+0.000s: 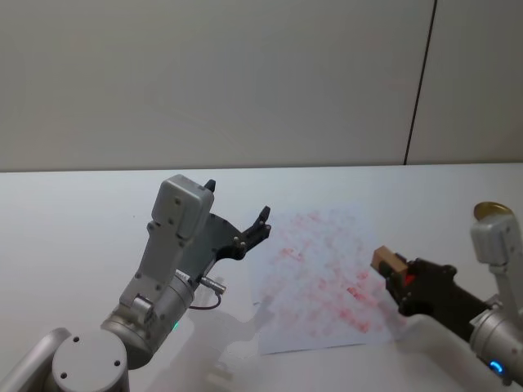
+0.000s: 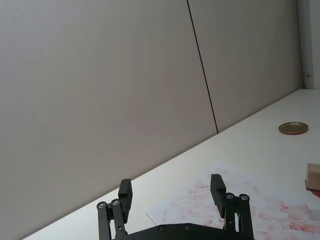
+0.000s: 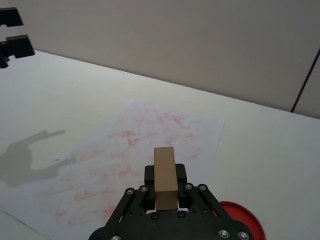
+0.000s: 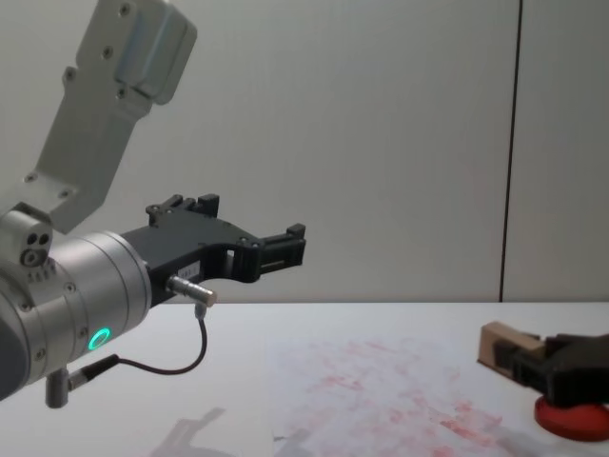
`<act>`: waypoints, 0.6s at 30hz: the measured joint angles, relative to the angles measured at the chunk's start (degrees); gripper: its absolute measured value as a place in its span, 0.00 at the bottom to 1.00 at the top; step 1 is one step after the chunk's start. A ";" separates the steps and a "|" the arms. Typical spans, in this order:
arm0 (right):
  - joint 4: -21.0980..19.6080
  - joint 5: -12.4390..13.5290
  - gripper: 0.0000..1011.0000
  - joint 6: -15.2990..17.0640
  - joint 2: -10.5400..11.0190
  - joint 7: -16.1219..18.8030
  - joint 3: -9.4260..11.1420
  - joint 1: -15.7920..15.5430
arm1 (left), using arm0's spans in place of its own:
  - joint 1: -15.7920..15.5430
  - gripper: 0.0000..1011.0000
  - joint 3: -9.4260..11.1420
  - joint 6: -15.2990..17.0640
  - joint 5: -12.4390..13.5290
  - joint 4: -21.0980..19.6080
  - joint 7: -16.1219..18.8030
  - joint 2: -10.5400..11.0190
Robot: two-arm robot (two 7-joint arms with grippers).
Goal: Use the one hand to pick up the stamp and affix it onto the A4 paper.
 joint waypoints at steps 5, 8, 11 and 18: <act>0.61 -0.49 0.22 -0.04 0.50 -1.12 0.72 0.63 | 0.00 0.98 0.00 0.00 0.00 0.00 0.00 0.00; 1.23 -0.72 0.22 -0.03 0.72 -1.67 1.11 1.01 | 0.00 0.98 0.00 0.00 0.00 0.00 0.00 0.00; 1.85 -0.89 0.22 0.05 0.89 -2.05 1.40 1.31 | 0.00 0.98 0.00 0.00 0.00 0.00 0.00 0.00; 3.45 -1.09 0.22 0.41 1.25 -2.79 2.06 2.04 | 0.00 0.98 0.00 0.00 0.00 0.00 0.00 0.00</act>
